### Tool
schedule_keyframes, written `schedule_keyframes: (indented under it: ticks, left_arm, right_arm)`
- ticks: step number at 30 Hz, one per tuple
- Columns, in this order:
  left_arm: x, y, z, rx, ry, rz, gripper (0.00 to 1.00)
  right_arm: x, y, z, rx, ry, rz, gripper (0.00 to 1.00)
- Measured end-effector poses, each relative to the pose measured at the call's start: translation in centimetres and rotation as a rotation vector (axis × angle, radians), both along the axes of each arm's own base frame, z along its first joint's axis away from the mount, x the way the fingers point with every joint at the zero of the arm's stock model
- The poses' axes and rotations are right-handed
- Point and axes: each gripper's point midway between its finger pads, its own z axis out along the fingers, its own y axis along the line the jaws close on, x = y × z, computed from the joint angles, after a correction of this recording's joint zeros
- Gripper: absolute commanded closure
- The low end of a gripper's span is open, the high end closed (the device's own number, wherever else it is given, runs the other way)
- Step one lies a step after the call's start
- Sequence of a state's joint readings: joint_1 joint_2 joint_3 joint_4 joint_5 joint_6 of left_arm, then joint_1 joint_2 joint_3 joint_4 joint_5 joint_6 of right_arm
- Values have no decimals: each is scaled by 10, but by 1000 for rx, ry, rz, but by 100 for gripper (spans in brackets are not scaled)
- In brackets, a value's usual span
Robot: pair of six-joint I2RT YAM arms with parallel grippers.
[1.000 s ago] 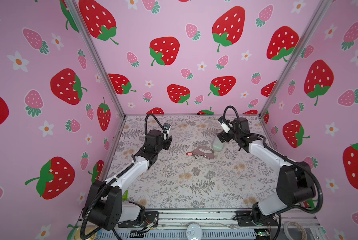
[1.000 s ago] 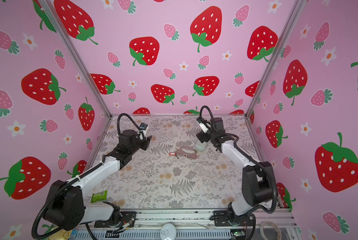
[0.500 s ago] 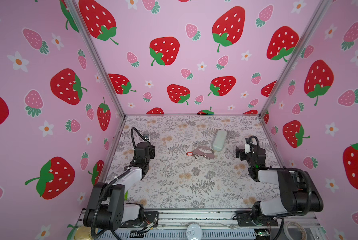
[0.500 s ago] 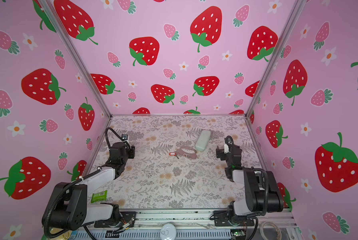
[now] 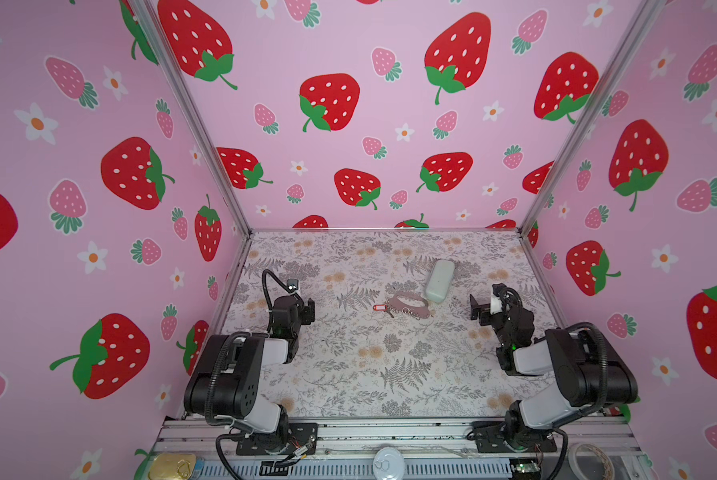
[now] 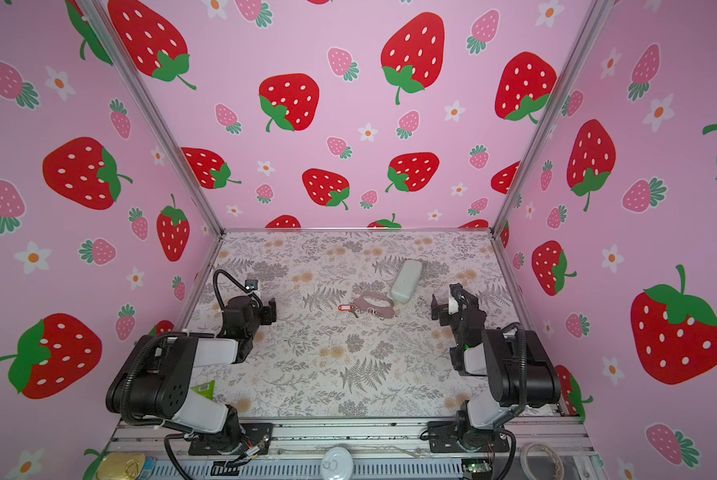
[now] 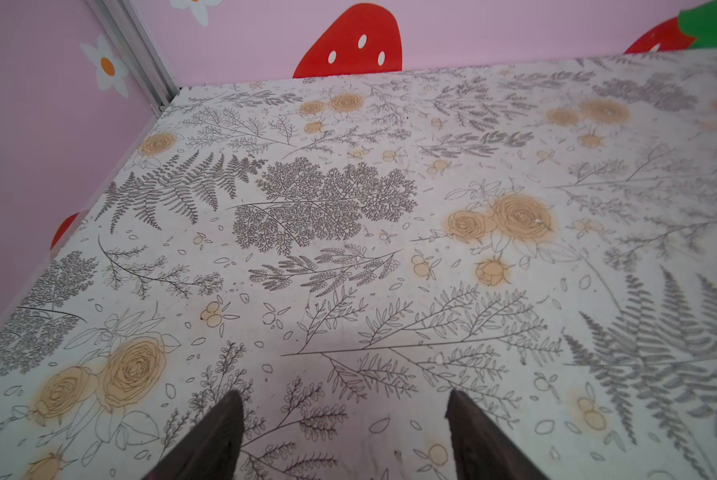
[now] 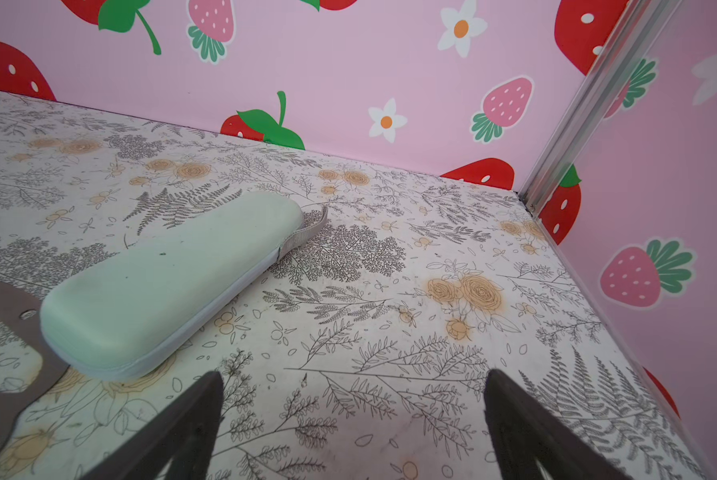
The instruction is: Put the keys on the keyring
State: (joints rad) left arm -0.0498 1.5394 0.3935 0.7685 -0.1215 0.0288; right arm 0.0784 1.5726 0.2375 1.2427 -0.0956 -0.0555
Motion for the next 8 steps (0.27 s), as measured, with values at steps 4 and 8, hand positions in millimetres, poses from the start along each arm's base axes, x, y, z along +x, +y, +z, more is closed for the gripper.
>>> schedule_keyframes:
  ticks: [4, 8]
  left_arm:
    - [1, 1, 1, -17, -3, -3, 19]
    - [6, 1, 6, -38, -17, -8, 1]
  right_arm:
    - [1, 1, 1, 0, -3, 2, 1]
    - [1, 1, 1, 0, -2, 2, 1]
